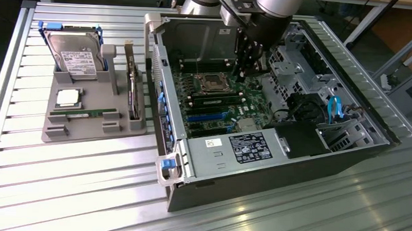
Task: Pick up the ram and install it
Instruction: 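Insert the ram into the slot, then press down the ram until it locks into place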
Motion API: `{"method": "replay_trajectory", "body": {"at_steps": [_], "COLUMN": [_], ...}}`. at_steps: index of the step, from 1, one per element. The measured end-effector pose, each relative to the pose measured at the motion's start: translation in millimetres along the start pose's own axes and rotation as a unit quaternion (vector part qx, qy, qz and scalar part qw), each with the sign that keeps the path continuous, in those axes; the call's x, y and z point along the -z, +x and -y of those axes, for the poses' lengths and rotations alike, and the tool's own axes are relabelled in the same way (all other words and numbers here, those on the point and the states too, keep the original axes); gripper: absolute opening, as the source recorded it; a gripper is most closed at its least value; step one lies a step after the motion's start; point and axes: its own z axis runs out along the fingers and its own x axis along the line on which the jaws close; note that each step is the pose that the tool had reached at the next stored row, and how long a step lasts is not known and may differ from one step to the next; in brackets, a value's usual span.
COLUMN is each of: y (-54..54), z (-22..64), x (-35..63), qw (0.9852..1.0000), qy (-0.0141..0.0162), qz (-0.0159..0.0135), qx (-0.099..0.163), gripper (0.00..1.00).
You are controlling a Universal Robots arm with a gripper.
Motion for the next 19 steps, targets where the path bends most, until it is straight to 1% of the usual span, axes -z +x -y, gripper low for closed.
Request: {"method": "replay_trajectory", "body": {"at_steps": [14,16,17,18,19], "y": [0.0,0.0,0.0,0.0,-0.1], "z": [0.0,0.0,0.0,3.2,14.2], "x": [0.1,0.1,0.1,0.2,0.5], "qw": [1.0000,1.0000,1.0000,1.0000,1.0000], "qy": [0.0000,0.0000,0.0000,0.0000,0.0000], "qz": [-0.0001,-0.0001,-0.0001,-0.0001,-0.0004], "qx": [0.000,0.000,0.000,0.000,0.000], "gripper": [0.24,0.09,0.09,0.09,0.09]}}
